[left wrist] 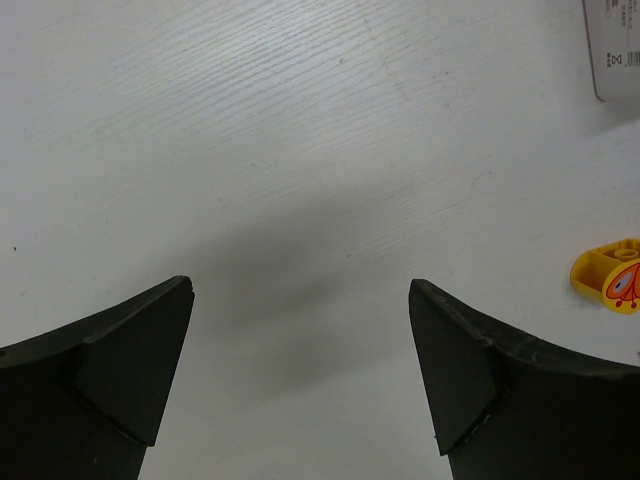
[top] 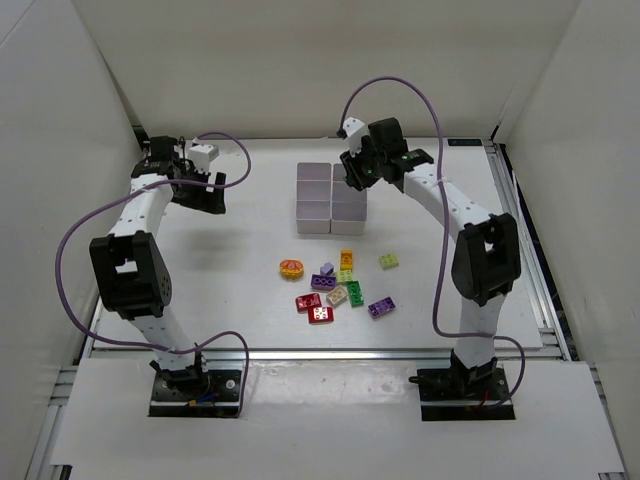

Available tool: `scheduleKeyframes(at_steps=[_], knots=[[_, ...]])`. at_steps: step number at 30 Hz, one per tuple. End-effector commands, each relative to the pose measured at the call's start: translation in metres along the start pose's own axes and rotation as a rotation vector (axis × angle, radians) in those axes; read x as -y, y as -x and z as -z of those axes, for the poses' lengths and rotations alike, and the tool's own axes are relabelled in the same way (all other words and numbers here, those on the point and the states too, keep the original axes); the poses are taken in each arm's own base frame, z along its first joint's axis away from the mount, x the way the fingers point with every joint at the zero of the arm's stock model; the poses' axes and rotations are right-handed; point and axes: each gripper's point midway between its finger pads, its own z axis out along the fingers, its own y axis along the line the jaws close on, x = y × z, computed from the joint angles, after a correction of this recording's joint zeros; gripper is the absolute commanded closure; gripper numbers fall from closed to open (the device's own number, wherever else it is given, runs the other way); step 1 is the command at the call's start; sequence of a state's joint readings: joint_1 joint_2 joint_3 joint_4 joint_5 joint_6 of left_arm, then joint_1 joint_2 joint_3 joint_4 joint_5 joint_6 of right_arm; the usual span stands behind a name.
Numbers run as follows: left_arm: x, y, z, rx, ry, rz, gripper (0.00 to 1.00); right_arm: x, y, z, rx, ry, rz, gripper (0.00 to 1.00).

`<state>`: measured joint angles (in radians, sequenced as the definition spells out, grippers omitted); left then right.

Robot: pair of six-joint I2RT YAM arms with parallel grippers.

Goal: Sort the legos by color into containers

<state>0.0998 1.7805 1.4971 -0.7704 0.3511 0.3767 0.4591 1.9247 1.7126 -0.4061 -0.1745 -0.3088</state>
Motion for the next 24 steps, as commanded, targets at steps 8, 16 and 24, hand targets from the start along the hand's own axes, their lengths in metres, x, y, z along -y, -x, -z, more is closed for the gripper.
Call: scheduleKeyframes(at_steps=[8, 16, 24], knots=[[-0.003, 0.012, 0.003, 0.029, 0.017, -0.028, 0.01, 0.036, 0.023, -0.022, 0.054, -0.110, -0.038, 1.00], [-0.004, 0.010, 0.000, 0.019, 0.017, -0.032, 0.01, 0.039, 0.028, -0.030, 0.068, -0.115, -0.058, 1.00], [-0.006, 0.012, 0.000, 0.023, 0.021, -0.029, 0.01, 0.038, 0.018, -0.041, 0.046, -0.109, -0.063, 0.79]])
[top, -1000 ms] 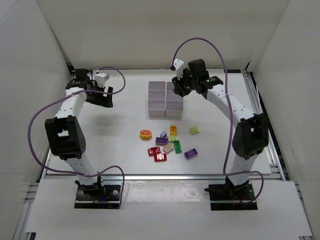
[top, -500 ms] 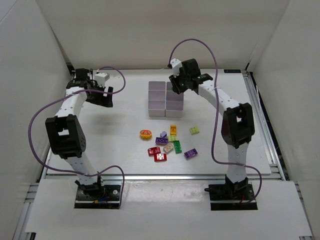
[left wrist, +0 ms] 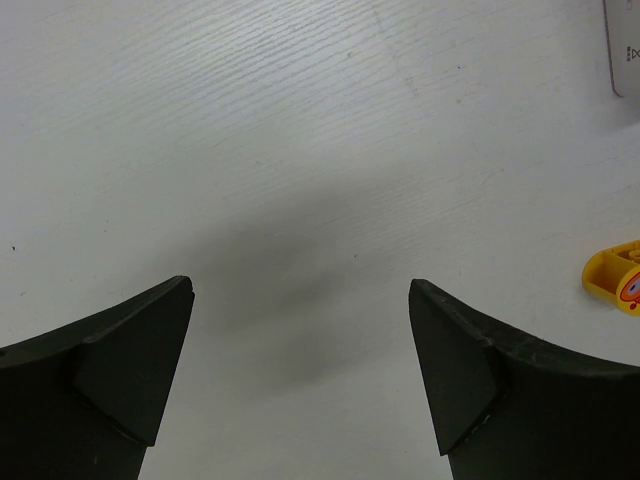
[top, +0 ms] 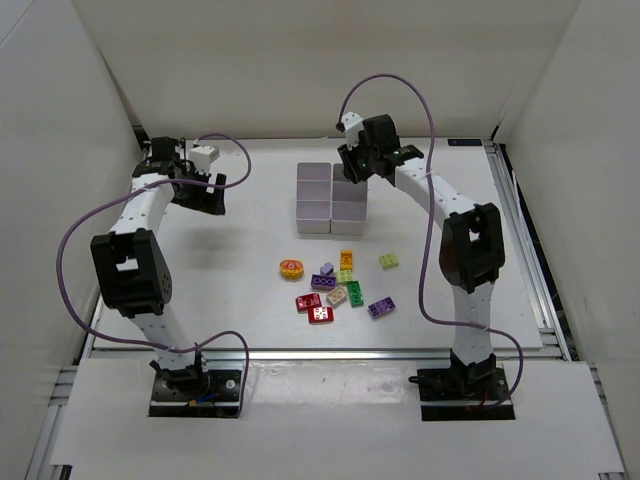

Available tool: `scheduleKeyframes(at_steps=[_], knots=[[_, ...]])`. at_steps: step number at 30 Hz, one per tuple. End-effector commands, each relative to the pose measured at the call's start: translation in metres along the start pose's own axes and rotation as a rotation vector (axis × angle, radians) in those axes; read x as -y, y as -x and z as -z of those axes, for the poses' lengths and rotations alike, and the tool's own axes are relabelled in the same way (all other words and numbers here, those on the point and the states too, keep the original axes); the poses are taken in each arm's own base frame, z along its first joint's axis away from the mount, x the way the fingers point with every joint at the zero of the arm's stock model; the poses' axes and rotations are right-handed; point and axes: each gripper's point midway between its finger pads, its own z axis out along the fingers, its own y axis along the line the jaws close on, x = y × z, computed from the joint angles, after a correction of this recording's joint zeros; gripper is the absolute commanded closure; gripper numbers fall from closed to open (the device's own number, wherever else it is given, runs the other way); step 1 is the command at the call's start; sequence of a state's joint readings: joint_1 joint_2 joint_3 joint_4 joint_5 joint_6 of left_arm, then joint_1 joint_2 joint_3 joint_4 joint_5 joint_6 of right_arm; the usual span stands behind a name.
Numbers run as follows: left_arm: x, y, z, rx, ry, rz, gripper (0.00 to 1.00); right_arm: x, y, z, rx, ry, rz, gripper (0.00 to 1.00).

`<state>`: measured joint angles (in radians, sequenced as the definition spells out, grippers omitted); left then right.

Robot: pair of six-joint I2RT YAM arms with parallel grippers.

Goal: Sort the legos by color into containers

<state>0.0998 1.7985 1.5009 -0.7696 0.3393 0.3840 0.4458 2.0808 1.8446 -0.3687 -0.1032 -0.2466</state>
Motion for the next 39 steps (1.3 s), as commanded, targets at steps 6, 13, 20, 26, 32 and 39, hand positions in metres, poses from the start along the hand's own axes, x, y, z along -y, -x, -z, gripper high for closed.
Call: scheduleKeyframes(at_steps=[6, 13, 20, 26, 32, 39], knots=[[-0.002, 0.014, 0.003, 0.033, 0.013, -0.025, 0.01, 0.010, 0.020, -0.006, 0.058, -0.028, 0.014, 0.57], [-0.001, 0.013, 0.003, 0.030, 0.009, -0.021, 0.01, 0.004, 0.024, 0.007, 0.077, -0.006, 0.023, 0.44], [0.001, 0.011, 0.004, 0.031, 0.003, -0.019, 0.01, -0.012, 0.044, 0.049, 0.137, 0.060, 0.058, 0.42], [0.004, 0.008, 0.004, 0.028, -0.010, -0.024, 0.01, -0.084, 0.019, 0.127, 0.163, 0.360, 0.159, 0.42], [0.008, 0.004, 0.001, 0.024, -0.033, -0.025, 0.01, -0.160, -0.097, 0.186, -0.007, 0.774, 0.472, 0.36], [0.011, 0.003, 0.004, 0.027, -0.035, -0.022, 0.00, -0.182, -0.161, 0.182, -0.178, 0.792, 0.464, 0.21]])
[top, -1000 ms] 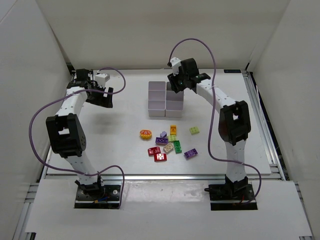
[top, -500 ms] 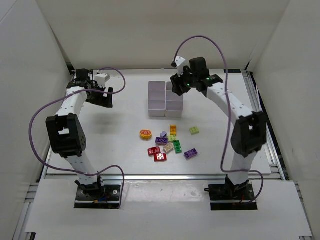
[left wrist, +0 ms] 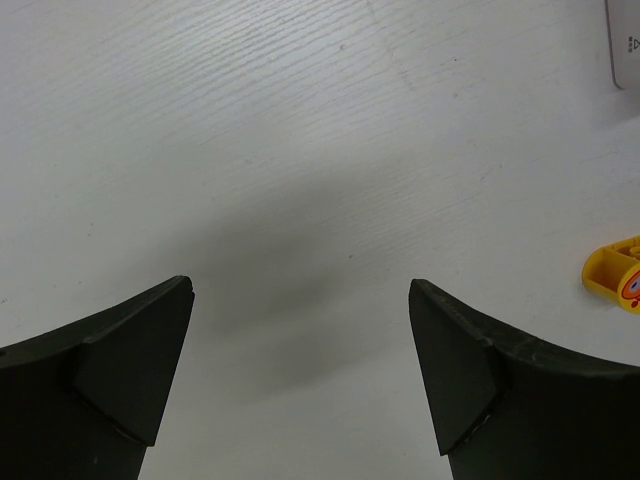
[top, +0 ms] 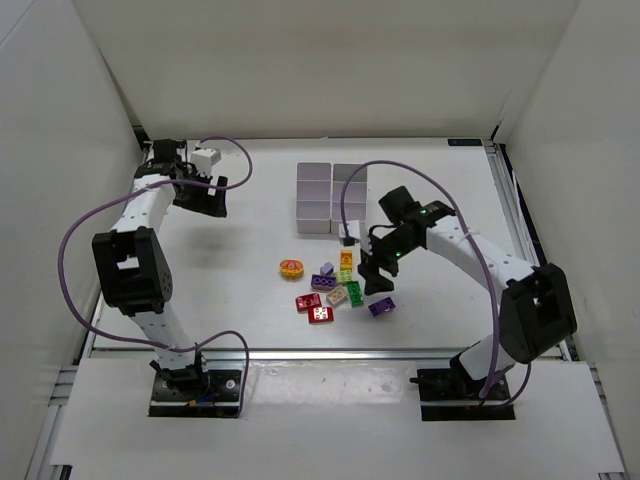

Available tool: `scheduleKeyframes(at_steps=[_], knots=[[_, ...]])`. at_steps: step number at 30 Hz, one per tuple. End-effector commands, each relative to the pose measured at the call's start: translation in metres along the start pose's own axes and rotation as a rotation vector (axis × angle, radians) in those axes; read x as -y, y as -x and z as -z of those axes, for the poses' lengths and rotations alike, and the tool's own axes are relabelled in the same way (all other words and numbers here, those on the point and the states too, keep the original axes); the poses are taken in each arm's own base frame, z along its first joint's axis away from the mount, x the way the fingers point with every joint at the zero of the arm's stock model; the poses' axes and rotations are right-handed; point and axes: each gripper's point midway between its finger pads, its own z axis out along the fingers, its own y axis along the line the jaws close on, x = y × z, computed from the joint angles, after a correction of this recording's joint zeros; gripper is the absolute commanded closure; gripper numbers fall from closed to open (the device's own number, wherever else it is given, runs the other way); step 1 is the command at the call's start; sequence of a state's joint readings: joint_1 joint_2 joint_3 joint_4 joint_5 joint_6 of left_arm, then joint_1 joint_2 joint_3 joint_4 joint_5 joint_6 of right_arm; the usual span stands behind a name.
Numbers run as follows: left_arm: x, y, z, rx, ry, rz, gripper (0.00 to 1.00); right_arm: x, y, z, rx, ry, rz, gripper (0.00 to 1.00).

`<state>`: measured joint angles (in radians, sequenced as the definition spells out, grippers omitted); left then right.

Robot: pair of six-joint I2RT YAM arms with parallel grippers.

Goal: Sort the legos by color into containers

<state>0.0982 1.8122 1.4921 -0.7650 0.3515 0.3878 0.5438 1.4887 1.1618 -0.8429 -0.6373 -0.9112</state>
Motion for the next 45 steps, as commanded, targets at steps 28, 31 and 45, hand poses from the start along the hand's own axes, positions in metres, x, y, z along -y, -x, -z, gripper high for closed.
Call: scheduleKeyframes(at_steps=[28, 31, 45], knots=[[0.008, -0.038, 0.023, 0.030, 0.109, -0.026, 0.01, 0.015, -0.042, -0.053, -0.210, -0.445, -0.718, 0.36], [0.007, -0.040, 0.021, 0.029, 0.115, -0.027, 0.01, 0.012, -0.040, -0.061, -0.225, -0.442, -0.704, 0.36], [-0.003, -0.052, 0.019, 0.031, 0.131, -0.007, 0.01, 0.022, -0.055, -0.082, -0.281, -0.454, -0.755, 0.31]])
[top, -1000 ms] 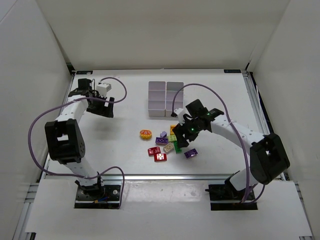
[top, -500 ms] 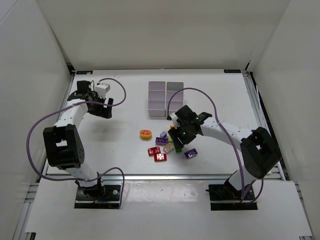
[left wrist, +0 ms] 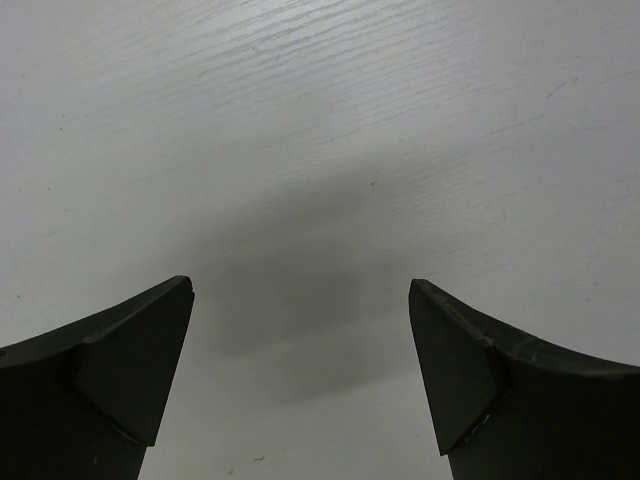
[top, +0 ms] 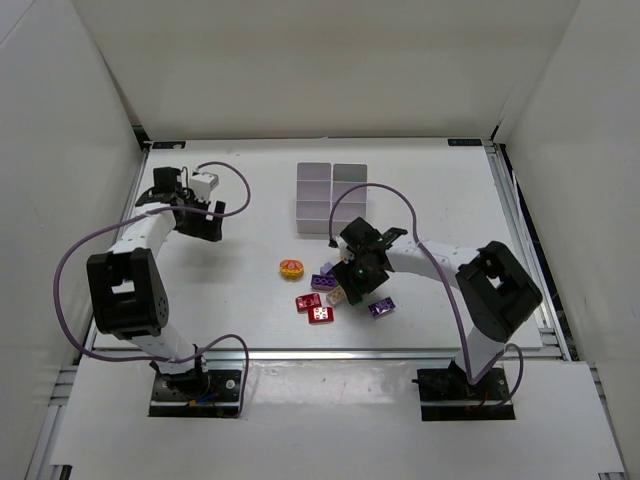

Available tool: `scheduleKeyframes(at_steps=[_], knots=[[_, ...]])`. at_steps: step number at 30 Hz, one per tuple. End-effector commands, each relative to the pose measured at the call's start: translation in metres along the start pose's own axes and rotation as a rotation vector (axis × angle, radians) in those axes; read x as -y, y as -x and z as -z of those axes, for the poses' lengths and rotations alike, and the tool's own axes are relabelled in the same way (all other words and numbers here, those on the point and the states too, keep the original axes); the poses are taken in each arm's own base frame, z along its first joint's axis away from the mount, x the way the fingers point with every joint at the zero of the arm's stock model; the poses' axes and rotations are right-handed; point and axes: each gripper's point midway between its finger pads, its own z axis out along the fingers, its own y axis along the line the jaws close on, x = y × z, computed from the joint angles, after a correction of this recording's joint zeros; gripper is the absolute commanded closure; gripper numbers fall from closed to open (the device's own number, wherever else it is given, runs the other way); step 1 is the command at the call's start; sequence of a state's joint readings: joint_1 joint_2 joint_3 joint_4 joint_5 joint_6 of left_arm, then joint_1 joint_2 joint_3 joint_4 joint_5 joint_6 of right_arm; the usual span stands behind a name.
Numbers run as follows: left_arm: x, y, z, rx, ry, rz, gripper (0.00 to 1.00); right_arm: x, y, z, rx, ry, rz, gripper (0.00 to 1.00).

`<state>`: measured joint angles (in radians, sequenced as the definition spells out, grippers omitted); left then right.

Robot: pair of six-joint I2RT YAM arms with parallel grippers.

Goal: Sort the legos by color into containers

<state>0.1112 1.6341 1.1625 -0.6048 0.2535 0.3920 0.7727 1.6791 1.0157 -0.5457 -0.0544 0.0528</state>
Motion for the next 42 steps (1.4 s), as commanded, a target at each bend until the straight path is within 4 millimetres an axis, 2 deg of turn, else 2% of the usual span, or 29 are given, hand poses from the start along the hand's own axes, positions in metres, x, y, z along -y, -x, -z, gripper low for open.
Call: scheduleKeyframes(at_steps=[1, 9, 10, 13, 21, 22, 25, 28, 34, 35, 36, 39, 42], knots=[[-0.008, 0.008, 0.013, 0.055, 0.029, -0.007, 0.01, 0.000, 0.024, 0.000, 0.057, -0.010, -0.014, 0.30], [-0.014, 0.002, 0.011, 0.045, 0.031, -0.005, 0.00, -0.006, 0.032, -0.005, 0.061, 0.020, -0.022, 0.30], [-0.015, 0.001, 0.012, 0.043, 0.031, -0.004, 0.01, -0.006, 0.033, -0.006, 0.063, 0.021, -0.023, 0.32], [-0.015, 0.002, 0.012, 0.045, 0.031, -0.008, 0.01, -0.004, 0.033, -0.008, 0.060, 0.013, -0.022, 0.47], [-0.018, 0.001, 0.016, 0.050, 0.045, -0.015, 0.01, 0.003, 0.014, -0.011, 0.033, -0.022, -0.005, 0.57], [-0.018, 0.001, 0.016, 0.051, 0.046, -0.014, 0.01, 0.005, 0.013, -0.010, 0.035, -0.029, -0.005, 0.62], [-0.017, 0.002, 0.016, 0.054, 0.039, -0.004, 0.01, 0.009, 0.014, -0.003, 0.056, -0.051, 0.021, 0.73], [-0.014, 0.003, 0.015, 0.060, 0.023, 0.010, 0.01, 0.008, 0.022, 0.013, 0.104, -0.050, 0.052, 0.79], [-0.010, 0.009, 0.015, 0.071, 0.002, 0.015, 0.01, 0.014, 0.061, 0.062, 0.278, -0.111, 0.179, 0.82], [-0.011, 0.011, 0.015, 0.072, 0.001, 0.017, 0.01, 0.017, 0.075, 0.076, 0.344, -0.144, 0.201, 0.83], [-0.011, 0.012, 0.014, 0.070, 0.000, 0.020, 0.01, 0.022, 0.079, 0.083, 0.361, -0.170, 0.212, 0.83], [-0.011, 0.018, 0.014, 0.076, -0.005, 0.033, 0.01, 0.032, 0.108, 0.102, 0.453, -0.248, 0.248, 0.83], [-0.013, 0.024, 0.013, 0.082, -0.004, 0.042, 0.01, 0.055, 0.148, 0.120, 0.557, -0.367, 0.316, 0.83]])
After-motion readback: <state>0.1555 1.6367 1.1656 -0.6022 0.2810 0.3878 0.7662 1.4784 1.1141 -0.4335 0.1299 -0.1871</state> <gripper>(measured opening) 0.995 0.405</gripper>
